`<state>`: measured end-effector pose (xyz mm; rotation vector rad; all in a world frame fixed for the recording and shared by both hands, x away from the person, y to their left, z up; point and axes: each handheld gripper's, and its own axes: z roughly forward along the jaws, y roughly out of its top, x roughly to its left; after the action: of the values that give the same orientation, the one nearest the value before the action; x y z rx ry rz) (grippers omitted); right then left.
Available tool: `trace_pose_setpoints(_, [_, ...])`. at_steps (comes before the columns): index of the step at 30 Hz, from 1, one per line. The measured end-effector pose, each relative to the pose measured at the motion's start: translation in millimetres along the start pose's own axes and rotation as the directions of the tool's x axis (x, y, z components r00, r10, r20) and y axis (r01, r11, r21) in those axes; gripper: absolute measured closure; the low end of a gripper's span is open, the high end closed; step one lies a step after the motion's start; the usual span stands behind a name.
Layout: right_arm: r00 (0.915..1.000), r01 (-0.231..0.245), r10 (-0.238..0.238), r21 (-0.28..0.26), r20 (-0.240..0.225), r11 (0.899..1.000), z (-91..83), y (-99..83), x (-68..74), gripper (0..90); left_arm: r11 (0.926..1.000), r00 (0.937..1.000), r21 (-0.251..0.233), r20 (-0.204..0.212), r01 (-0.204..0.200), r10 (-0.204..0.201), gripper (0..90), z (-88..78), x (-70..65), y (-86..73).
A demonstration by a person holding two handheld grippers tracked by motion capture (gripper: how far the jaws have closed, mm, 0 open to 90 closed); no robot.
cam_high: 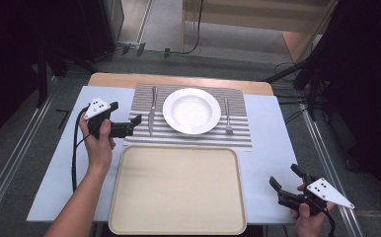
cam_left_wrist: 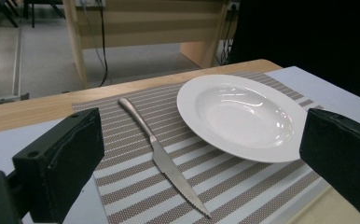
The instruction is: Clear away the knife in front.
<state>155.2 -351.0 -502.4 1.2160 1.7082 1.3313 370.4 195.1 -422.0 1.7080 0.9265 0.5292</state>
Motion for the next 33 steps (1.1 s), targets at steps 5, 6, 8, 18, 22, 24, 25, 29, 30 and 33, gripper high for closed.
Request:
trace_pose_setpoints(5, [1.0,0.006,-0.006,-0.002,-0.005,1.0,0.3,0.0,0.4,9.8,1.0,1.0,0.008,0.0,-0.003,0.003,0.0,8.7,1.8,5.1])
trace_pose_setpoints(6, [1.0,0.007,-0.007,-0.001,-0.006,1.0,0.4,0.0,0.5,9.8,0.9999,1.0,0.013,0.002,-0.002,0.002,0.0,10.9,2.3,6.3])
trace_pose_setpoints(8, [1.0,0.006,-0.006,0.003,-0.006,1.0,0.5,0.0,0.8,9.8,0.9998,1.0,0.02,0.004,-0.002,0.002,0.0,15.2,2.8,7.8])
trace_pose_setpoints(18, [0.9999,0.01,-0.01,0.009,-0.007,1.0,2.1,-0.8,1.7,9.8,0.9963,0.9999,0.085,0.017,-0.003,0.002,0.0,42.5,8.1,14.0])
trace_pose_setpoints(22, [0.9999,0.014,-0.014,0.011,-0.01,1.0,3.1,-1.0,1.8,9.8,0.9946,0.9998,0.103,0.016,0.011,-0.013,0.0,52.3,12.6,16.9])
trace_pose_setpoints(24, [0.9999,0.012,-0.012,0.013,-0.011,1.0,3.5,-1.3,1.7,9.8,0.9937,0.9998,0.111,0.011,0.014,-0.015,0.0,56.8,14.4,18.3])
trace_pose_setpoints(25, [0.9999,0.012,-0.012,0.013,-0.011,1.0,3.7,-1.4,1.6,9.8,0.9933,0.9998,0.114,0.009,0.016,-0.017,0.0,60.1,15.4,19.1])
trace_pose_setpoints(29, [0.9999,0.012,-0.012,0.015,-0.011,1.0,4.1,-1.7,1.1,9.8,0.9907,0.9999,0.135,0.002,0.016,-0.017,0.0,71.4,17.4,20.7])
trace_pose_setpoints(30, [0.9999,0.012,-0.012,0.015,-0.011,1.0,4.1,-1.7,1.1,9.8,0.9896,0.9998,0.142,0.002,0.02,-0.021,0.0,74.1,18.1,20.9])
trace_pose_setpoints(33, [0.9999,0.011,-0.011,0.016,-0.012,1.0,4.8,-2.0,0.5,9.8,0.9887,0.9995,0.147,-0.003,0.031,-0.031,0.0,81.6,20.2,20.6])
